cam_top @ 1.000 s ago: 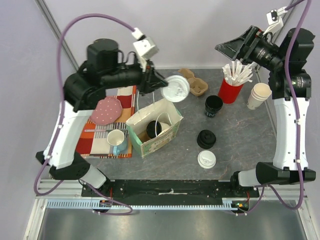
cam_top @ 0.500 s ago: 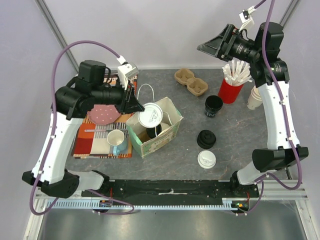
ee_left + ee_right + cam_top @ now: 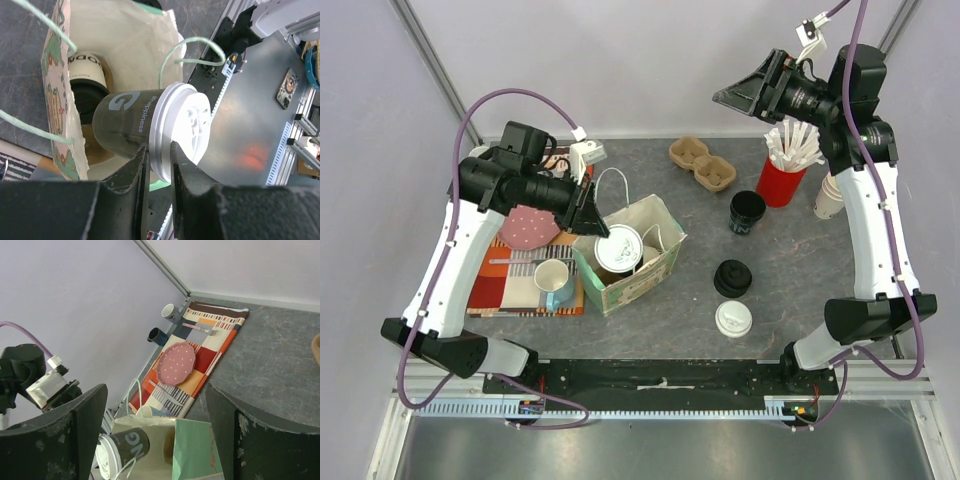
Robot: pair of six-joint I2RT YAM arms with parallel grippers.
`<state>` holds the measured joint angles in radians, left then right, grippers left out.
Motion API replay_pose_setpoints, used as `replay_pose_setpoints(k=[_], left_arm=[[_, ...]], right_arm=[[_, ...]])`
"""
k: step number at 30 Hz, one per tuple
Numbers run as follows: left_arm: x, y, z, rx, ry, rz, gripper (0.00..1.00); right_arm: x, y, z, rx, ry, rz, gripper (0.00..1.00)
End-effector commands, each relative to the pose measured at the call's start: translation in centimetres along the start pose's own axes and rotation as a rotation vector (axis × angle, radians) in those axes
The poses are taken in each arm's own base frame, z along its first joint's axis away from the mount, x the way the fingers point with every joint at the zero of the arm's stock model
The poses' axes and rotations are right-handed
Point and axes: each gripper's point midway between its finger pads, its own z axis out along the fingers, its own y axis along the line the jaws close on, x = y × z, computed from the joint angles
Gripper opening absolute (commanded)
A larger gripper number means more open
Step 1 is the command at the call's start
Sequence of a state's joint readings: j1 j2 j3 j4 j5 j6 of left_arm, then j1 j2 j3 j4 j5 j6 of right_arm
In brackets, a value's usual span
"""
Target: Pack the takeout coffee
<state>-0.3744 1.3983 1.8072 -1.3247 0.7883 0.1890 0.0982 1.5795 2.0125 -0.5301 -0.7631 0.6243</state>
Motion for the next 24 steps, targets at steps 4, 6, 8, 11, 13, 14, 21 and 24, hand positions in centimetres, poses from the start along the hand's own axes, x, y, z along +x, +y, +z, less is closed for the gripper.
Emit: replay_pose_setpoints(k=[4,6,8,11,13,14,21,24], left_arm=[[-0.1,1.0,0.3,0.078,0.001,-0.007,0.02],[-0.5,0.3,-0.2,0.111,-0.023,-0.002,0.02],[-0.2,0.0,-0.4,0.125,-0.031,-0.006,0.02],[0.9,0.9,-0.3,0.104,-0.026,-0.036,0.02],[1.5,1.7,-0.1,0.066,-0.016,-0.048,0.02],[1.4,2.1,0.0,0.051,-0.021,-0.041,0.02],[1.9,4.0,-0.1,-0.048,-0.034,-0.059,0.02],[1.7,4.8,-0.4,-0.093,-0.063,-0.073,0.02]], right_arm=[[0.0,2.5,-0.4,-0.052,-0.017,-0.068,0.87],[0.6,3.6,0.4,-0.083,0.001,-0.094,0.87],[1.6,4.3,1.4,-0.109,0.034,-0.103,0.87],[5.0,6.6,3.6,-0.179,0.136,-0.153,0.85],[7.3,8.6,4.2,-0.231,0.202,-0.203,0.85],[8.1,8.8,4.8,-0.24,0.227,-0.207,0.84],[14.1,9.5,5.2,-0.157,0.386,-0.277,0.8],[17.8,9.2,5.0,-0.102,0.497,-0.318,0.75]])
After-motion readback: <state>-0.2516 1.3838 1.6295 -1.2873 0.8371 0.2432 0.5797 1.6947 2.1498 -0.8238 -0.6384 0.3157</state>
